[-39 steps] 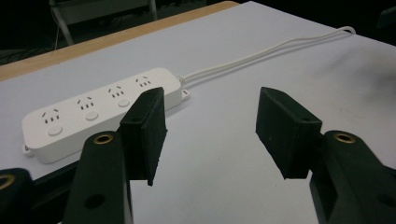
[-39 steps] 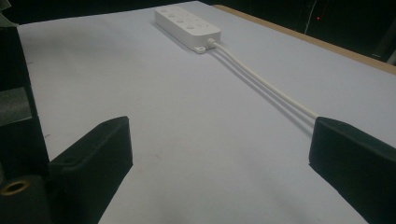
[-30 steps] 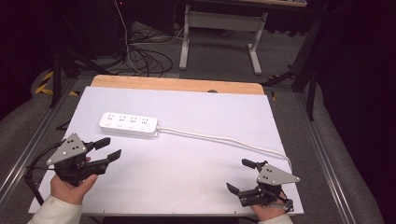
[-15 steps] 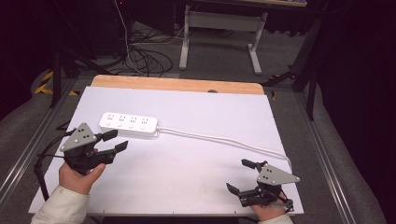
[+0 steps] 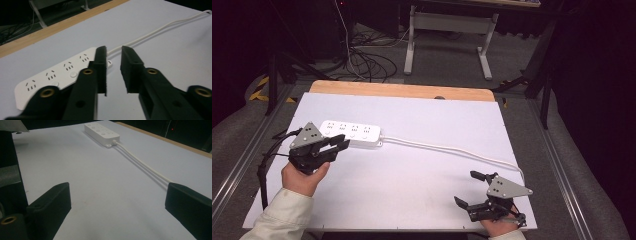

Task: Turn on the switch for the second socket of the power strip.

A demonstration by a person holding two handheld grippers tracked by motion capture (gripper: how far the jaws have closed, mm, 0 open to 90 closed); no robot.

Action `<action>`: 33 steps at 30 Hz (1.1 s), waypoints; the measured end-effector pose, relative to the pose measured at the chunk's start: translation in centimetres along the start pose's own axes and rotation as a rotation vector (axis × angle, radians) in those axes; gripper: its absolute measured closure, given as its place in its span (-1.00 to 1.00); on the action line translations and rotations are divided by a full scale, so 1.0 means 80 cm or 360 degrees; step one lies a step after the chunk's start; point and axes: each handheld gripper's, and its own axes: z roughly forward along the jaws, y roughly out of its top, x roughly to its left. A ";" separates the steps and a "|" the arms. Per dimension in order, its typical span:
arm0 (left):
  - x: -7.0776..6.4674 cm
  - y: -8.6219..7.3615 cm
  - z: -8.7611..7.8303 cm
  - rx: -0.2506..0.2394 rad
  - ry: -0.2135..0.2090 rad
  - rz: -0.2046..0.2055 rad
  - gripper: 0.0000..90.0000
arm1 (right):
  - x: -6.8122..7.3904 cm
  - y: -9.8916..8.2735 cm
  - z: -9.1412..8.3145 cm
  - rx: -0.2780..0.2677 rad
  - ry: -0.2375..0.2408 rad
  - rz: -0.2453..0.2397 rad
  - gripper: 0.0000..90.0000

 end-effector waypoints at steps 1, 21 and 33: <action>0.005 0.001 0.003 0.0026 -0.0005 -0.0016 0.84 | 0.000 0.000 0.000 0.0003 -0.0002 -0.0002 -0.84; 0.057 -0.001 0.055 0.0128 -0.0049 -0.0253 0.99 | 0.001 0.000 0.000 0.0008 0.0013 -0.0016 -0.84; 0.067 -0.010 0.088 0.0197 0.0018 -0.0306 1.00 | -0.001 -0.001 -0.001 -0.0006 0.0008 -0.0011 -0.83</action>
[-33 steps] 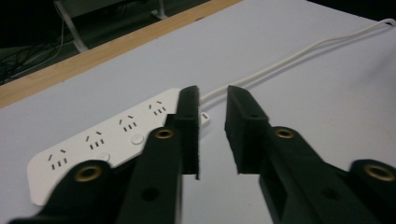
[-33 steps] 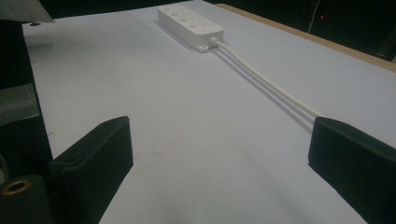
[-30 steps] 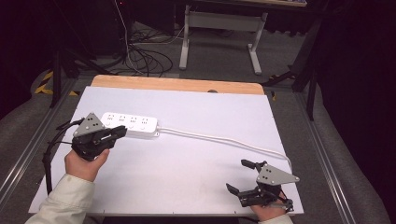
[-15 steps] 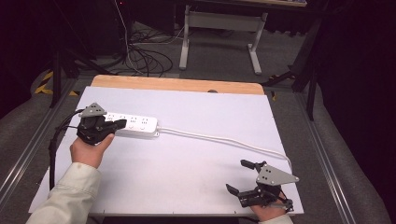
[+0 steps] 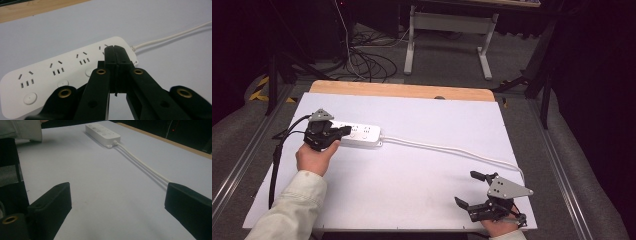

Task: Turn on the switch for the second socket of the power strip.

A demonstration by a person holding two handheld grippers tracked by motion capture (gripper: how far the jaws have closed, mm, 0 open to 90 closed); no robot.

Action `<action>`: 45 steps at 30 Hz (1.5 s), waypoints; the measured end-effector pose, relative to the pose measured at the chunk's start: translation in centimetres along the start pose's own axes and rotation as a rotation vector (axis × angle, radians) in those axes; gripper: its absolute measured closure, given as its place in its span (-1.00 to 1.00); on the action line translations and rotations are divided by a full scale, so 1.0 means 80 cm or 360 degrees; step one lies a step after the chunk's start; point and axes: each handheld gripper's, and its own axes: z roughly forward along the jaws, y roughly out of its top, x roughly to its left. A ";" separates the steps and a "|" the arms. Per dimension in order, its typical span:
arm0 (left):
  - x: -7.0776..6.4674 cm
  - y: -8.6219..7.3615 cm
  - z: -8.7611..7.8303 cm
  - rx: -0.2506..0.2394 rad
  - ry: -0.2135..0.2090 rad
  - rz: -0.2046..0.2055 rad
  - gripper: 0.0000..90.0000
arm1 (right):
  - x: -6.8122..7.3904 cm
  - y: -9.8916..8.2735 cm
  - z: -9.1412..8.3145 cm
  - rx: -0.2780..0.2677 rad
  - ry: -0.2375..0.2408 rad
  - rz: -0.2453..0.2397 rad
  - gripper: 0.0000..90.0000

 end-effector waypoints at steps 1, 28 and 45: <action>0.001 -0.001 0.003 0.0007 0.0004 0.0003 1.00 | 0.000 0.000 0.000 0.0005 0.0001 -0.0003 -0.83; 0.017 -0.013 0.052 0.0154 0.0138 -0.0003 1.00 | -0.001 -0.001 0.000 -0.0003 0.0022 0.0008 -0.83; 0.015 -0.015 0.060 0.0162 0.0187 0.0005 1.00 | 0.000 -0.001 0.001 -0.0004 0.0036 0.0002 -0.83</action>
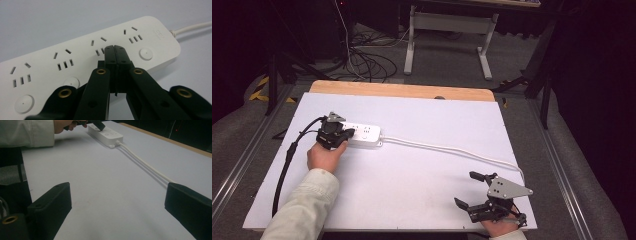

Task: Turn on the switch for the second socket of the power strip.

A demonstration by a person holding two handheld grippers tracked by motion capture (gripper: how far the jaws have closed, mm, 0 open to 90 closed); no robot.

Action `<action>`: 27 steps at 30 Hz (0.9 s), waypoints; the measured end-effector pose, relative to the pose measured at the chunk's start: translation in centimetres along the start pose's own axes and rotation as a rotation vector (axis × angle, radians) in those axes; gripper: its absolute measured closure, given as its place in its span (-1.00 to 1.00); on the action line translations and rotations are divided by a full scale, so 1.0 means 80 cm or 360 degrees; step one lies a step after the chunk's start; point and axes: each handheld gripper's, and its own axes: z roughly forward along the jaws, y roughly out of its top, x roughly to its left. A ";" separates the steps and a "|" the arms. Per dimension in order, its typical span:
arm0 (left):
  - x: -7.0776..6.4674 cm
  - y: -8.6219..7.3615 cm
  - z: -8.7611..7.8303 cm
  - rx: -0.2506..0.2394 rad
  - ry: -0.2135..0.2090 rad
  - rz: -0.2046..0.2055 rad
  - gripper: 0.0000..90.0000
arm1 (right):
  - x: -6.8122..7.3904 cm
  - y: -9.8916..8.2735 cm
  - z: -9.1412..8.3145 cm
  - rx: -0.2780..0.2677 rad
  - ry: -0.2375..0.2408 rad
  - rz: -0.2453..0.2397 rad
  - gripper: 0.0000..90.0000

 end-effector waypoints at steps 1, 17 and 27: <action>0.000 0.000 0.000 0.0000 0.0000 0.0000 1.00 | 0.000 0.000 0.000 0.0000 0.0000 0.0000 -0.83; -0.004 0.000 0.003 0.0004 0.0048 0.0007 1.00 | 0.001 0.000 0.000 -0.0002 0.0012 -0.0006 -0.83; -0.004 -0.004 0.003 -0.0020 0.0043 -0.0002 1.00 | 0.001 0.000 0.000 -0.0002 0.0012 -0.0005 -0.83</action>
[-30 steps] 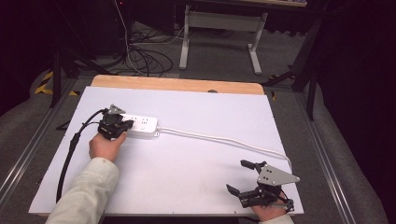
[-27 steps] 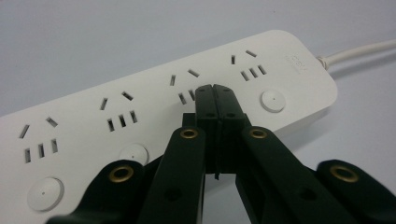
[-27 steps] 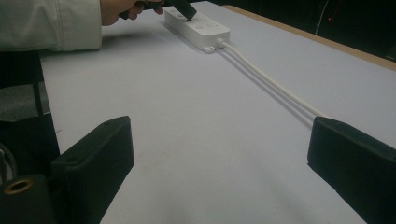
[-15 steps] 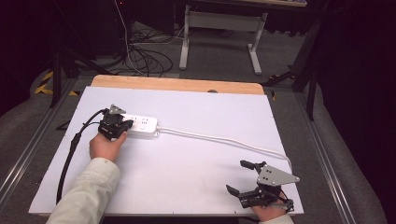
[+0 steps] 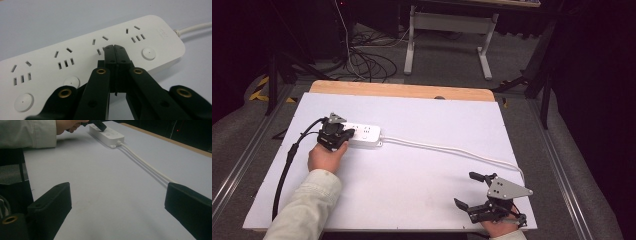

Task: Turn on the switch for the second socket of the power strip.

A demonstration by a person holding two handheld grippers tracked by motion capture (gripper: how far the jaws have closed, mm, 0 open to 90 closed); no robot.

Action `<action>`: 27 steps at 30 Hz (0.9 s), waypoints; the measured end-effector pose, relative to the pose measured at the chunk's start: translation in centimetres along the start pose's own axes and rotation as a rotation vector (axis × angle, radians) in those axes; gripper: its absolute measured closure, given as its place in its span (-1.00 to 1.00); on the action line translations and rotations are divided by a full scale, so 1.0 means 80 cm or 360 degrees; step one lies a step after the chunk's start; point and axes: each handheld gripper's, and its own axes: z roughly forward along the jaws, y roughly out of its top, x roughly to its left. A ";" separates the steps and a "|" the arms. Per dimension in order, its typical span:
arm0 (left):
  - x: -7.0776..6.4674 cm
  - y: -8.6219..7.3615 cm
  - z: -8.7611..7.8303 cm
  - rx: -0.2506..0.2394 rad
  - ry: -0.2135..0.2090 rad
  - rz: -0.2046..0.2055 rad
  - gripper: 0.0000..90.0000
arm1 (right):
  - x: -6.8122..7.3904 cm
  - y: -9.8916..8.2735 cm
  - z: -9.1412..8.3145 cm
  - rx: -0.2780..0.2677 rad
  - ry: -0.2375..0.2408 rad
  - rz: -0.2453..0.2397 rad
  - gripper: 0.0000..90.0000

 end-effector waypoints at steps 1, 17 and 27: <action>0.000 0.000 0.000 -0.0001 0.0006 0.0007 1.00 | 0.000 0.000 0.000 -0.0002 0.0001 0.0003 -0.83; 0.000 -0.002 0.001 -0.0005 0.0000 -0.0024 1.00 | 0.001 0.000 -0.001 -0.0008 0.0001 -0.0001 -0.83; -0.003 -0.004 0.002 -0.0026 0.0032 0.0008 1.00 | 0.000 -0.001 -0.001 -0.0001 -0.0005 0.0002 -0.83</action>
